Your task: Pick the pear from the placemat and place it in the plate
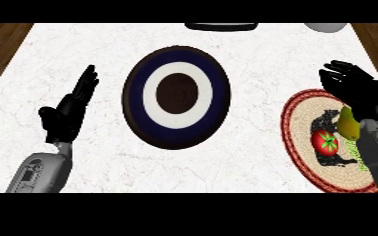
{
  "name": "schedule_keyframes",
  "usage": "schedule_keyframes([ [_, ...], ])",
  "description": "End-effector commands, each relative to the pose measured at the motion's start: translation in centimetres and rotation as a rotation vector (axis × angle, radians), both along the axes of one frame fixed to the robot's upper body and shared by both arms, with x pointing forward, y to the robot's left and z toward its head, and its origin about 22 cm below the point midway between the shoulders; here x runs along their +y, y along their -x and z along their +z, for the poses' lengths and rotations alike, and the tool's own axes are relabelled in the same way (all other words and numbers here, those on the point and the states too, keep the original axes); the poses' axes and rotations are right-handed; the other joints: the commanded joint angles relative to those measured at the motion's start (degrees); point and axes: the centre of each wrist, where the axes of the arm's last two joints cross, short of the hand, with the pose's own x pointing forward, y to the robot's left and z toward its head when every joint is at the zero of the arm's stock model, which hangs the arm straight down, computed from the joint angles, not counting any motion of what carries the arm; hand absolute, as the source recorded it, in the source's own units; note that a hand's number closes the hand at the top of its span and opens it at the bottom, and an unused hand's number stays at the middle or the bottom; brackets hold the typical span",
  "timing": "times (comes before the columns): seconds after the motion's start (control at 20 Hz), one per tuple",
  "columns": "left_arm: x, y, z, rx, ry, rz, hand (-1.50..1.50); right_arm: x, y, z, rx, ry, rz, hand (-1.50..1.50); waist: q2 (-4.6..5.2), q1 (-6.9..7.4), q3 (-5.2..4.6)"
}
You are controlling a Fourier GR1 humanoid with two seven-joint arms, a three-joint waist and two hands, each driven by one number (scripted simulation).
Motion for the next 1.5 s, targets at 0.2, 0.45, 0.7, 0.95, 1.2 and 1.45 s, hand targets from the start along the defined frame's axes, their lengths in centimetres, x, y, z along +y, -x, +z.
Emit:
schedule_keyframes([
  [0.2, 1.8, 3.2, -2.2, 0.054, 0.032, -0.007, 0.0, 1.5, -1.2, -3.7, -0.044, 0.199, -0.456, -1.5, -1.33, 0.41, 0.2],
  [0.45, 3.4, 3.6, -3.0, 0.075, 0.049, 0.027, 0.0, 0.6, -0.2, -3.1, 0.008, 0.327, -0.517, -1.5, -1.6, -1.26, 0.1],
  [0.7, 1.5, 4.4, -2.8, 0.082, 0.035, 0.046, 0.0, -2.1, 1.1, -0.6, 0.213, 0.431, -0.479, -1.5, -1.76, -1.43, 0.02],
  [0.95, 2.6, 4.1, -3.5, 0.067, 0.035, 0.035, 0.0, -2.2, 0.7, 2.5, 0.473, 0.472, -0.319, -1.5, -1.74, -1.68, -0.1],
  [1.2, 1.9, 4.1, -2.2, 0.069, 0.047, 0.024, 0.0, -2.8, 1.0, 4.6, 0.678, 0.433, -0.165, -1.5, -1.69, -1.34, 0.12],
  [1.45, 3.0, 3.4, -2.5, 0.063, 0.051, 0.018, 0.0, -2.4, 1.2, 5.4, 0.743, 0.363, -0.156, -1.5, -1.55, -1.32, 0.15],
])
